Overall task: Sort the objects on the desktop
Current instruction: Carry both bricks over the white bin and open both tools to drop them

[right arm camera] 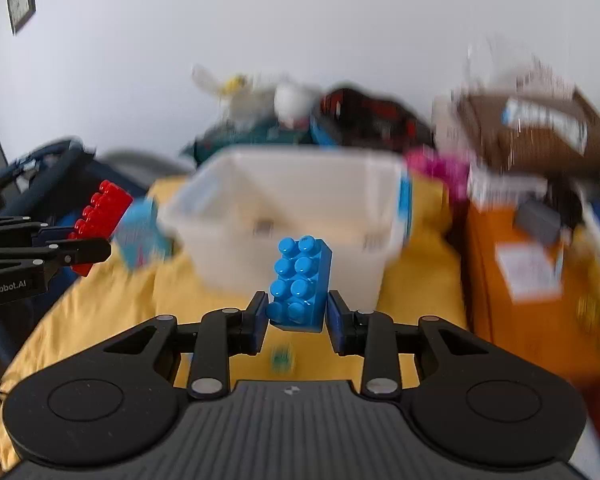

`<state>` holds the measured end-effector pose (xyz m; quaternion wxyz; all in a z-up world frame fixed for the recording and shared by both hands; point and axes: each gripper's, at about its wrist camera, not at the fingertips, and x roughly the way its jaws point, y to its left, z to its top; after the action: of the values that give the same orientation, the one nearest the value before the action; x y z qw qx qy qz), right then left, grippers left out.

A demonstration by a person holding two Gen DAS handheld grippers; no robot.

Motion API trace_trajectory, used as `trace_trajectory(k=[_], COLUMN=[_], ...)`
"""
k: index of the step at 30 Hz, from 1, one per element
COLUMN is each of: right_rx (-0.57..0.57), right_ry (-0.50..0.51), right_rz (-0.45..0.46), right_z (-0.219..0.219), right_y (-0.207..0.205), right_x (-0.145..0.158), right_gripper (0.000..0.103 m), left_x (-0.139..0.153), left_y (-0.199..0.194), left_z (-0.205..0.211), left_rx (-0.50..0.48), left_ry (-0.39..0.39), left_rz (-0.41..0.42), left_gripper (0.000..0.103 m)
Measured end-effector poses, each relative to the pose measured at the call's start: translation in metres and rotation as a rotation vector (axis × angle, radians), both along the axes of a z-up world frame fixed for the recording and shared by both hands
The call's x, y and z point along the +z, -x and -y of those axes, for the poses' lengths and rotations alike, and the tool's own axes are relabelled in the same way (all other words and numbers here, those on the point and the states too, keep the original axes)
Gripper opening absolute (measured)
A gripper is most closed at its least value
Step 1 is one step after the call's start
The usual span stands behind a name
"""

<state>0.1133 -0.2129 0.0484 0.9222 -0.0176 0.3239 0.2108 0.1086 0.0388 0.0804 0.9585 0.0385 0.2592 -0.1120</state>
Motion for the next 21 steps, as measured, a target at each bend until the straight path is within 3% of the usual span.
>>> trace_trajectory(k=[4, 8, 12, 16, 20, 21], right_rx=[-0.012, -0.044, -0.085, -0.069, -0.062, -0.063], right_ry=[-0.005, 0.024, 0.048, 0.081, 0.071, 0.073], right_rz=[0.064, 0.033, -0.036, -0.056, -0.053, -0.045], right_z=[-0.012, -0.029, -0.041, -0.049, -0.047, -0.046], right_y=[-0.043, -0.083, -0.110, -0.111, -0.103, -0.099], right_x=[0.011, -0.006, -0.035, -0.043, -0.039, -0.036], right_gripper=[0.034, 0.034, 0.034, 0.042, 0.043, 0.043], left_x=[-0.004, -0.032, -0.063, -0.067, -0.048, -0.044], left_y=[-0.051, -0.091, -0.117, -0.113, -0.086, -0.079], left_z=[0.003, 0.003, 0.005, 0.005, -0.002, -0.004], left_rx=[0.036, 0.083, 0.099, 0.127, 0.120, 0.117], left_ry=[0.007, -0.021, 0.003, 0.027, 0.052, 0.054], left_rz=[-0.024, -0.083, -0.231, -0.255, -0.187, -0.171], left_gripper=[0.027, 0.027, 0.028, 0.035, 0.041, 0.046])
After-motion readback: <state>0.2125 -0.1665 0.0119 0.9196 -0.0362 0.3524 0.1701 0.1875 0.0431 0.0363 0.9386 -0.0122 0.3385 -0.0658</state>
